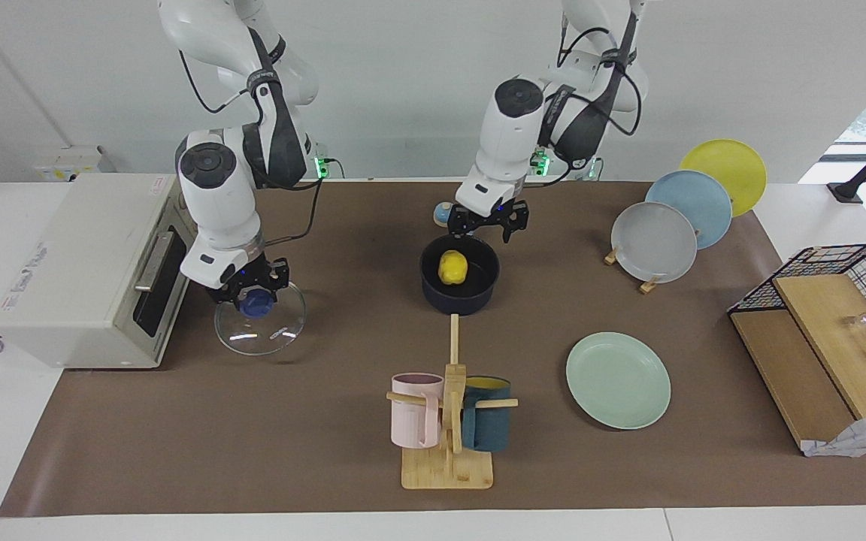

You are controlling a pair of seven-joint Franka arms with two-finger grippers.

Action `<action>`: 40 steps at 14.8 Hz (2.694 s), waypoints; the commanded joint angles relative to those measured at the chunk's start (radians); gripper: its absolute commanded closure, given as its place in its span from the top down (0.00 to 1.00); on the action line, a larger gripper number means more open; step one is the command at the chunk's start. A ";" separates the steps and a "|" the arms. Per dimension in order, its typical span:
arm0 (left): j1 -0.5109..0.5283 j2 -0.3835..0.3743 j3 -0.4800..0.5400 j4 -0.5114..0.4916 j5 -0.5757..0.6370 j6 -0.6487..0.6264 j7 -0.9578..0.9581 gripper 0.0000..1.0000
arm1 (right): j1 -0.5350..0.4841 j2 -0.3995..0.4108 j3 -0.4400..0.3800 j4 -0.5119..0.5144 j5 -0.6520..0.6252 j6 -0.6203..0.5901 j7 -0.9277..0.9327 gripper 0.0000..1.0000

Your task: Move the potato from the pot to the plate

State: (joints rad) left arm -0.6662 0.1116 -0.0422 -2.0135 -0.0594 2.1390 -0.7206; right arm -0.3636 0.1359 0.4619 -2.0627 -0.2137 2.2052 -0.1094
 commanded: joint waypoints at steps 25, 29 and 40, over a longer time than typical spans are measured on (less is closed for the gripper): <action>-0.093 0.122 0.021 -0.062 -0.020 0.130 -0.026 0.85 | 0.138 -0.179 -0.172 0.426 0.135 -0.765 0.112 1.00; -0.084 0.123 0.021 -0.056 -0.020 0.119 -0.008 0.17 | 0.316 -0.229 -0.388 0.414 0.157 -0.785 0.113 1.00; -0.018 0.103 0.019 0.085 -0.059 -0.025 -0.005 0.00 | 0.336 -0.208 -0.439 0.404 0.175 -0.782 0.094 1.00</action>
State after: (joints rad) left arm -0.7070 0.2336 -0.0219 -1.9972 -0.0777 2.2029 -0.7465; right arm -0.0309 -0.0653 0.0290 -1.6516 -0.0602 1.4282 -0.0115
